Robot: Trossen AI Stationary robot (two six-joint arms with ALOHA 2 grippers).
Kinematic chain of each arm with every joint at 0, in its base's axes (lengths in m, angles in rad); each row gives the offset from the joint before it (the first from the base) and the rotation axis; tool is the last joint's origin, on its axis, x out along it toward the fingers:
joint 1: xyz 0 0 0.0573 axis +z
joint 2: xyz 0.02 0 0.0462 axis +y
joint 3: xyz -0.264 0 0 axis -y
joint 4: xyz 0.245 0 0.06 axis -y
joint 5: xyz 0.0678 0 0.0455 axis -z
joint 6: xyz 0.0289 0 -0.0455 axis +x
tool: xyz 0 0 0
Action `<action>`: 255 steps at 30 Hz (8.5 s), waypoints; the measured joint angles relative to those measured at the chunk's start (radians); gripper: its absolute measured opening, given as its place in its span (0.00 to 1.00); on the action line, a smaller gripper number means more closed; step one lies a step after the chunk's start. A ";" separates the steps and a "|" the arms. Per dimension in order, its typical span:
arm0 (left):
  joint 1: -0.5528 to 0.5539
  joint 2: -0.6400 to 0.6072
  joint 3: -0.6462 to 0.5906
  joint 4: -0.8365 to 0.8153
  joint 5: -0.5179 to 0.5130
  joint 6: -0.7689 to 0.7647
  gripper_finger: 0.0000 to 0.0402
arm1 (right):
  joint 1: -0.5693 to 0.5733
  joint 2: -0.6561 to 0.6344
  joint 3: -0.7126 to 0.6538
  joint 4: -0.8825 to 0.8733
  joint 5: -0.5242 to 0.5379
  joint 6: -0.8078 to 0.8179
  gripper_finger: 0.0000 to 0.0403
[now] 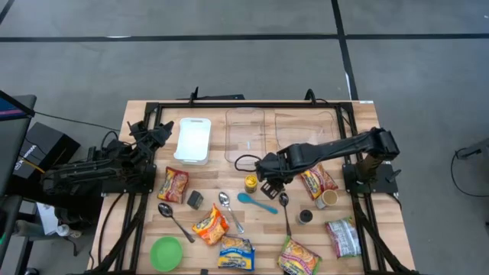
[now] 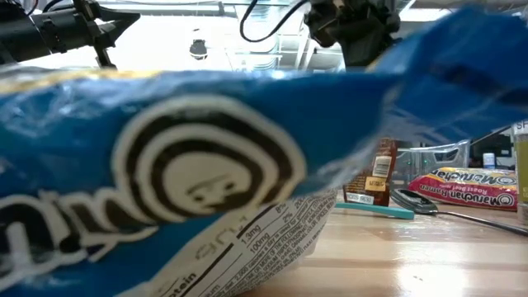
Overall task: Pick & Place Food Item
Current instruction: Put the orange spice pack into the right transparent bin, then put the black spice can into the right transparent bin
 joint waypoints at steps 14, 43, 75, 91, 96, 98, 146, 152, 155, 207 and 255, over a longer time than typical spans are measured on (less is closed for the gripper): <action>0.000 0.000 0.000 0.000 0.000 0.000 0.00 | -0.016 0.000 -0.116 0.132 0.002 -0.003 0.34; 0.000 0.000 0.000 0.000 0.000 0.000 0.00 | -0.033 0.000 -0.127 0.147 0.001 -0.030 0.00; 0.000 0.000 0.000 0.000 0.000 0.000 0.00 | -0.186 -0.646 -0.127 0.130 0.183 0.024 0.00; 0.000 0.000 0.000 0.000 0.000 0.000 0.00 | -0.513 -0.577 -0.127 0.105 0.102 -0.086 0.00; 0.000 0.000 0.000 0.000 0.000 0.000 0.00 | -0.582 -0.490 -0.127 0.090 0.063 -0.131 0.00; 0.000 0.000 0.000 0.000 0.000 0.000 0.00 | -0.602 -0.451 -0.127 0.090 0.047 -0.143 0.00; 0.000 0.000 0.000 0.000 0.000 0.000 0.00 | -0.627 -0.066 -0.127 0.094 -0.032 -0.141 0.14; 0.000 0.000 0.000 0.000 0.000 0.000 0.00 | -0.629 -0.066 -0.127 0.087 -0.032 -0.153 0.25; 0.000 0.000 0.000 0.000 0.000 0.000 0.00 | -0.629 -0.068 -0.127 0.065 -0.032 -0.170 0.31; 0.000 0.000 0.000 0.000 0.000 0.000 0.00 | -0.115 -0.593 -0.127 0.002 -0.004 -0.052 0.45; -0.461 0.636 0.632 0.023 0.324 -0.079 0.00 | 0.101 -0.491 -0.127 0.069 0.191 -0.014 0.30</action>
